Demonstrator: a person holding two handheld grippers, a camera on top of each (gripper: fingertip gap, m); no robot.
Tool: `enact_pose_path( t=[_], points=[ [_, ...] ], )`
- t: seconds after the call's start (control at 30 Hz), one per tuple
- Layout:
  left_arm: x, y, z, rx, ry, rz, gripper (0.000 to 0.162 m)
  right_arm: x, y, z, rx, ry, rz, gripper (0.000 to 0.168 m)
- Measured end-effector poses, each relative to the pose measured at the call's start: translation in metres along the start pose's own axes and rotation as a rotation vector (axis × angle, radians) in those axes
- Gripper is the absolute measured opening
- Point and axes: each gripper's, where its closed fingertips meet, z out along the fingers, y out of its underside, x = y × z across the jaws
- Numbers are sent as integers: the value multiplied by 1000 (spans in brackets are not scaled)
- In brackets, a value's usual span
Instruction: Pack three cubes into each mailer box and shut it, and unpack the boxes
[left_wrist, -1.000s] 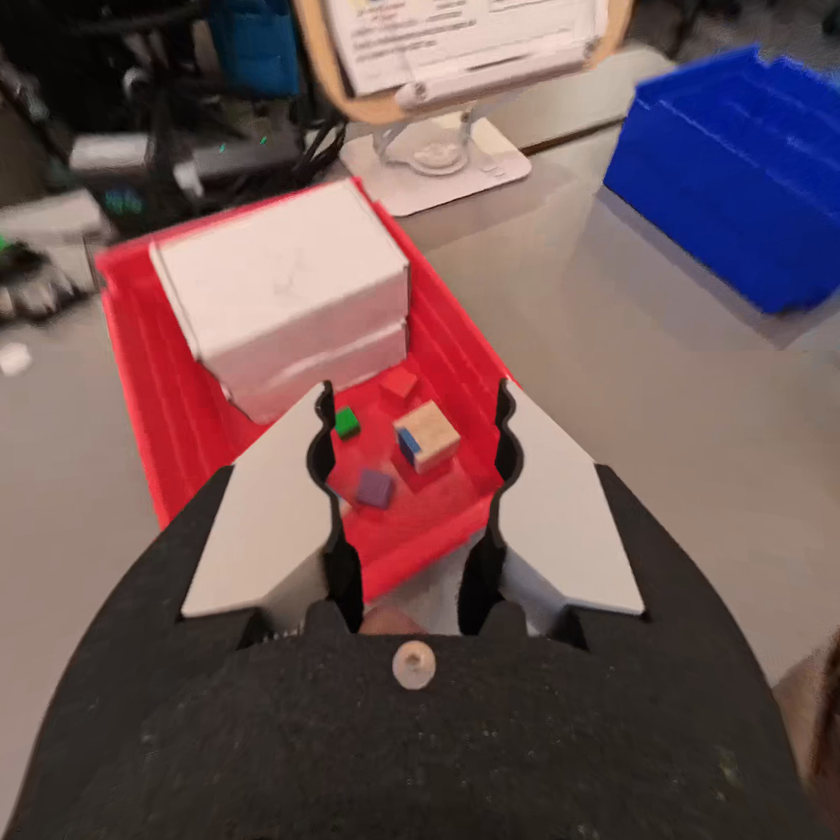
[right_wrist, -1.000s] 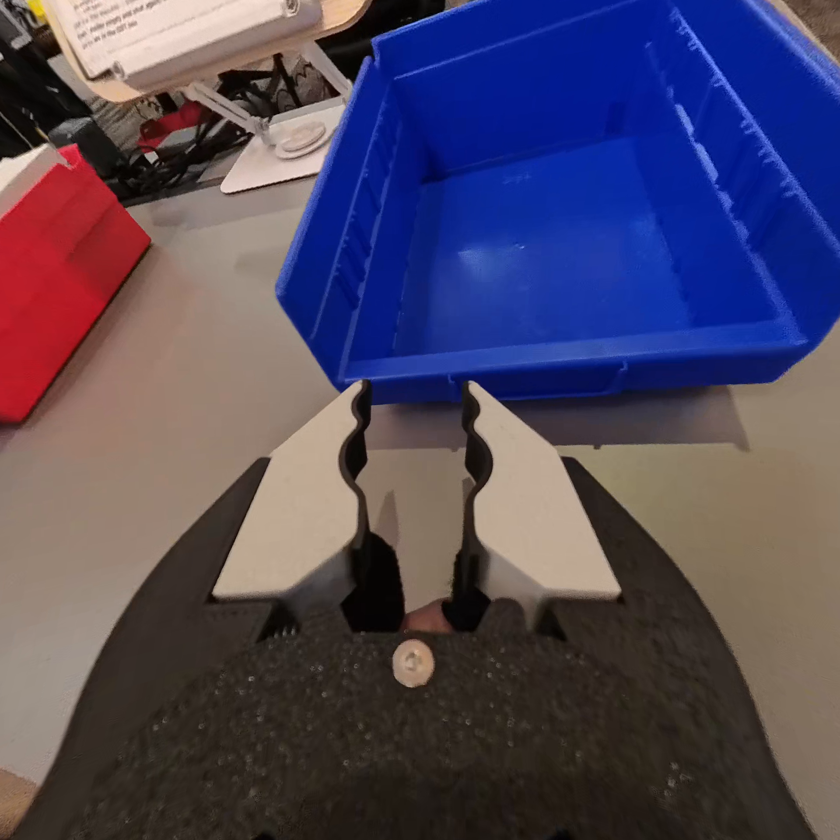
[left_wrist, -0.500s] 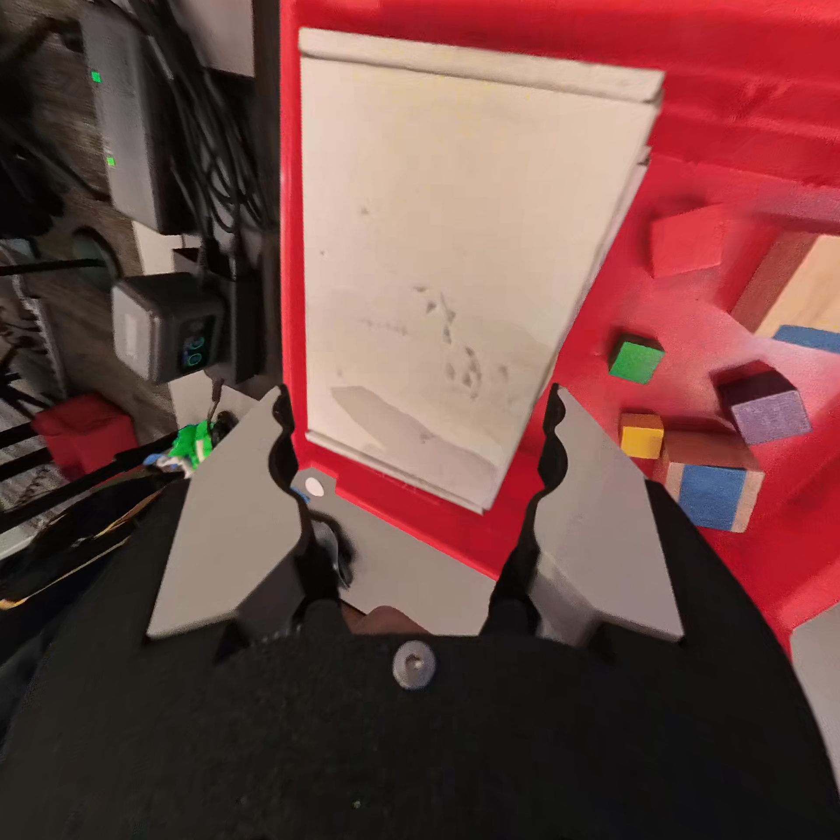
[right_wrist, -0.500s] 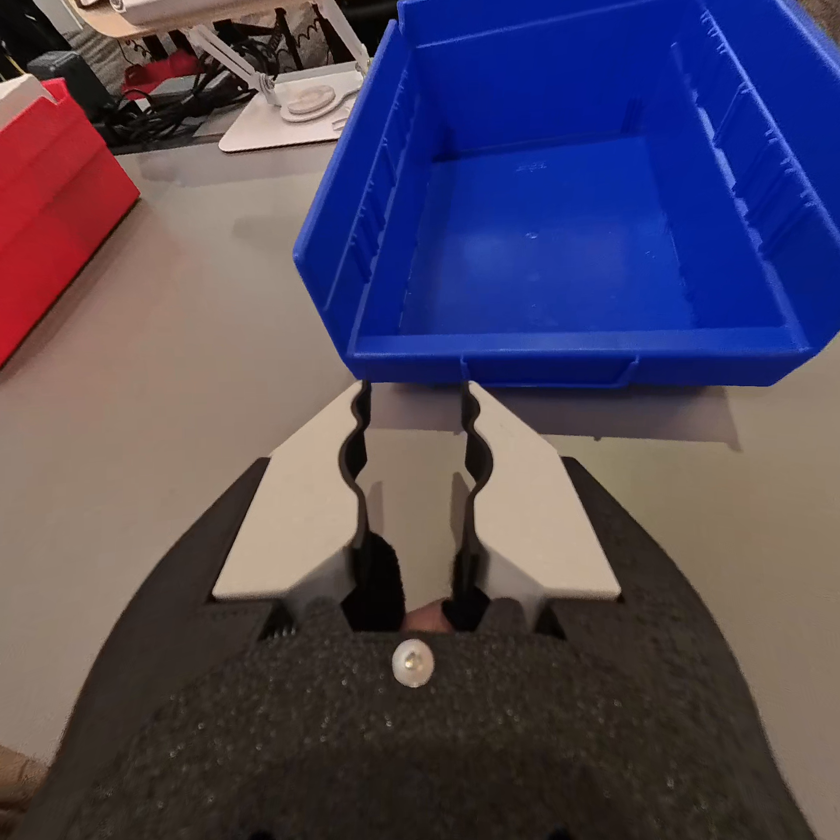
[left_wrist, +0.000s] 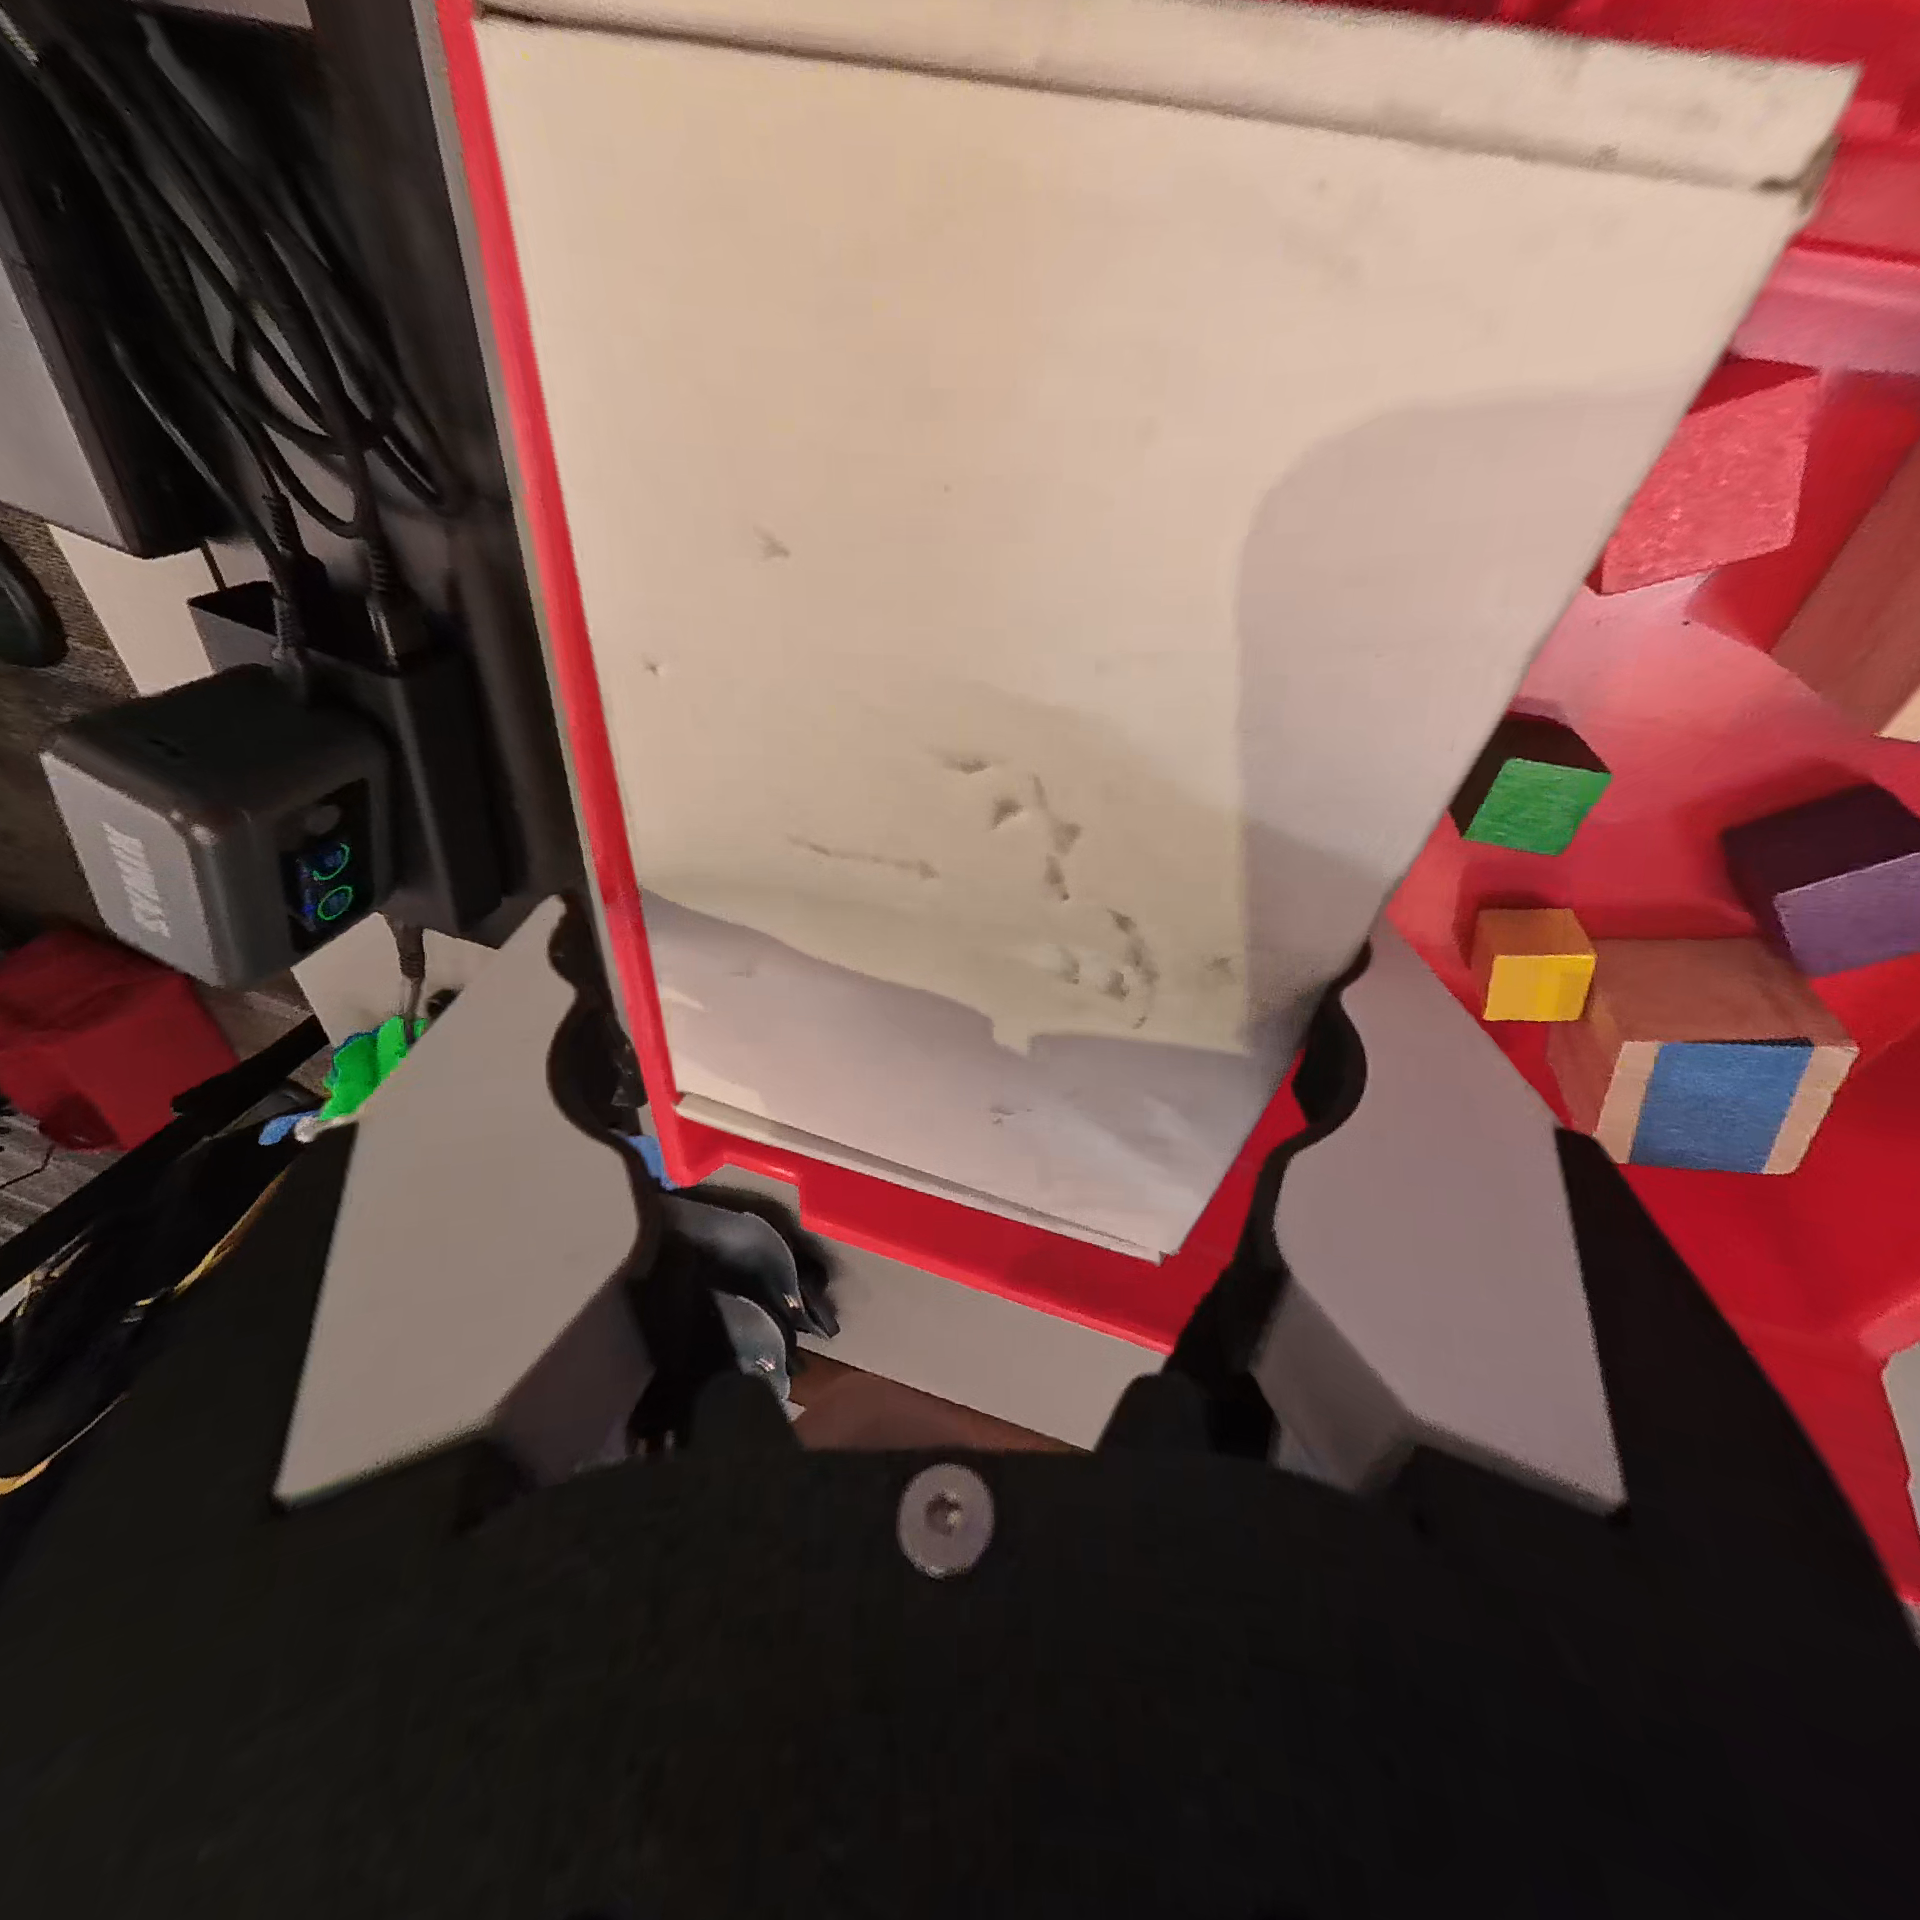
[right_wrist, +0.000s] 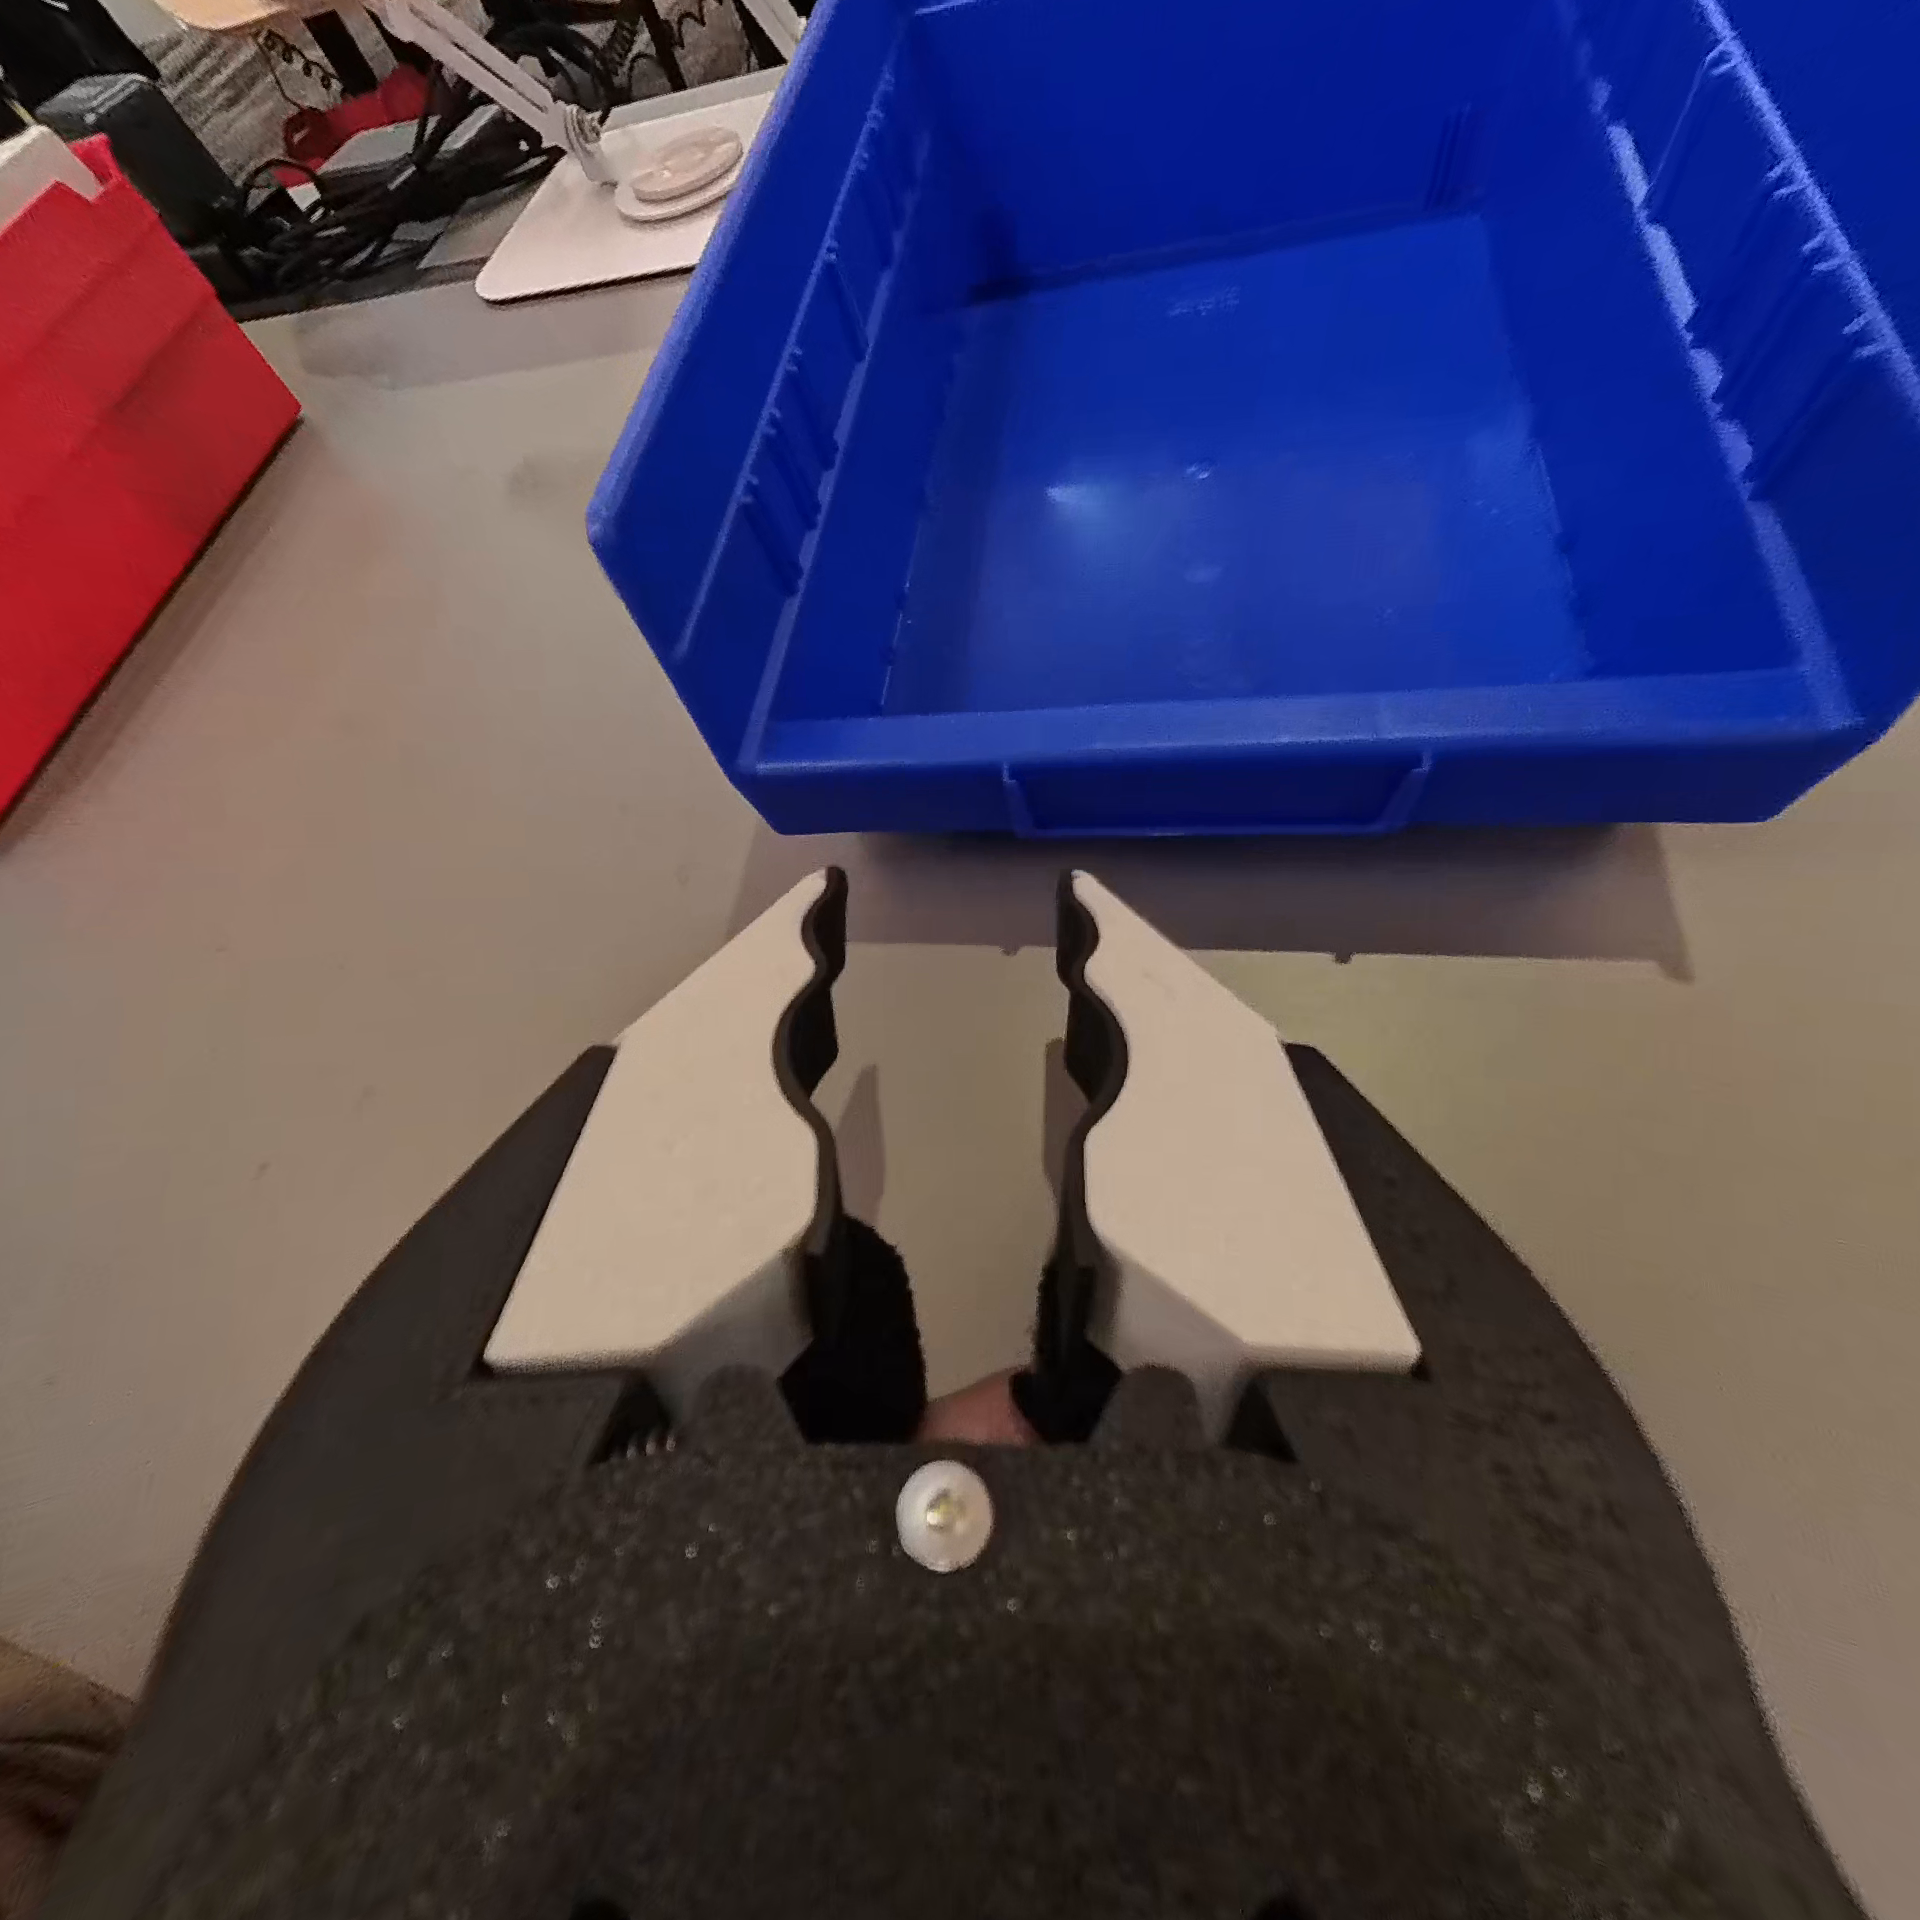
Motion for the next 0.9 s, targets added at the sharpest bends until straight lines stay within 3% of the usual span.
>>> enact_pose_path(
  t=[0.13, 0.23, 0.33, 0.57, 0.77, 0.87, 0.9],
  points=[
    [2, 1, 3, -26, 29, 13, 131, -8, 2, 3, -15, -26, -13, 40],
    [0, 2, -4, -31, 10, 46, 118, -11, 2, 3, -16, -27, -26, 40],
    [-2, 8, -18, -52, -44, 88, 115, -13, 1, 2, -10, -30, -26, 40],
    [19, 14, -68, -26, -11, 66, 115, -31, -1, 1, 7, -70, -61, 40],
    [57, -50, -136, 163, 144, 49, 114, -113, -10, 8, 63, -271, -321, 56],
    [98, -100, -152, 211, 278, 130, 114, -156, -25, 17, 86, -305, -484, 91],
    [114, -116, -153, 209, 324, 170, 115, -165, -35, 20, 126, -286, -572, 96]
  ],
)
